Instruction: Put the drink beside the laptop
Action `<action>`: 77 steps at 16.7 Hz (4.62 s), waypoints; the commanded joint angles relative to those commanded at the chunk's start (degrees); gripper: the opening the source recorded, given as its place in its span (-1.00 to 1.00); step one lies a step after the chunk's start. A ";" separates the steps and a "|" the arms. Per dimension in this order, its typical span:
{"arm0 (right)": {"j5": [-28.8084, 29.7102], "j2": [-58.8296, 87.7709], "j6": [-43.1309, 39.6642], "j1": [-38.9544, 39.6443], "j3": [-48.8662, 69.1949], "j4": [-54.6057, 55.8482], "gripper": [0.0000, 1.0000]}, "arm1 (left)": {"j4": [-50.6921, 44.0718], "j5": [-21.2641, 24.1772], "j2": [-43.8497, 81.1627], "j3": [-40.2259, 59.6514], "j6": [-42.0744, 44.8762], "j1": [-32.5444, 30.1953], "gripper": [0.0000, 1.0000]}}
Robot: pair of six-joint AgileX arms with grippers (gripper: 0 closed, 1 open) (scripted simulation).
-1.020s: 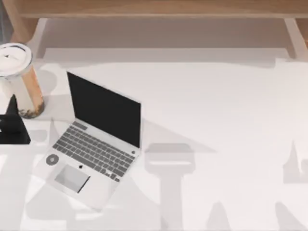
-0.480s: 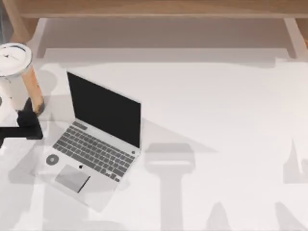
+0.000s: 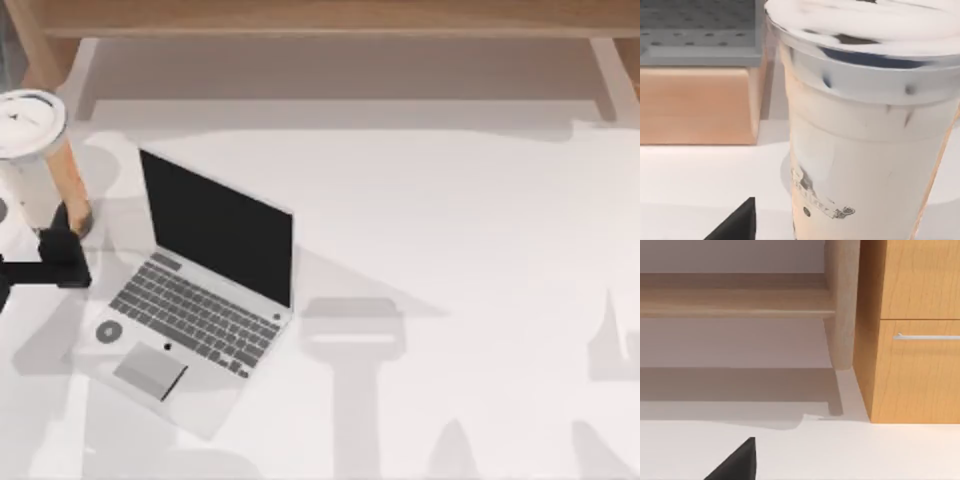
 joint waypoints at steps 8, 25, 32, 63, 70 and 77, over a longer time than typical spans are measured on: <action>0.00 0.00 0.00 0.00 0.00 0.00 1.00 | -0.69 -0.71 11.83 12.87 -0.18 -0.76 1.00; 0.00 0.00 0.00 0.00 0.00 0.00 1.00 | -1.35 -0.99 16.30 17.93 -0.26 -1.12 -0.51; 0.00 0.00 0.00 0.00 0.00 0.00 1.00 | -1.35 -0.99 16.30 17.93 -0.26 -1.12 -1.00; 0.00 0.00 0.00 0.00 0.00 0.00 1.00 | -15.43 -39.77 3.92 34.57 -14.19 -43.39 -1.00; 0.00 0.00 0.00 0.00 0.00 0.00 1.00 | -30.48 -59.73 5.80 36.26 -21.62 -64.72 -1.00; 0.00 0.00 0.00 0.00 0.00 0.00 1.00 | -38.75 -68.02 9.04 33.81 -24.59 -70.24 -1.00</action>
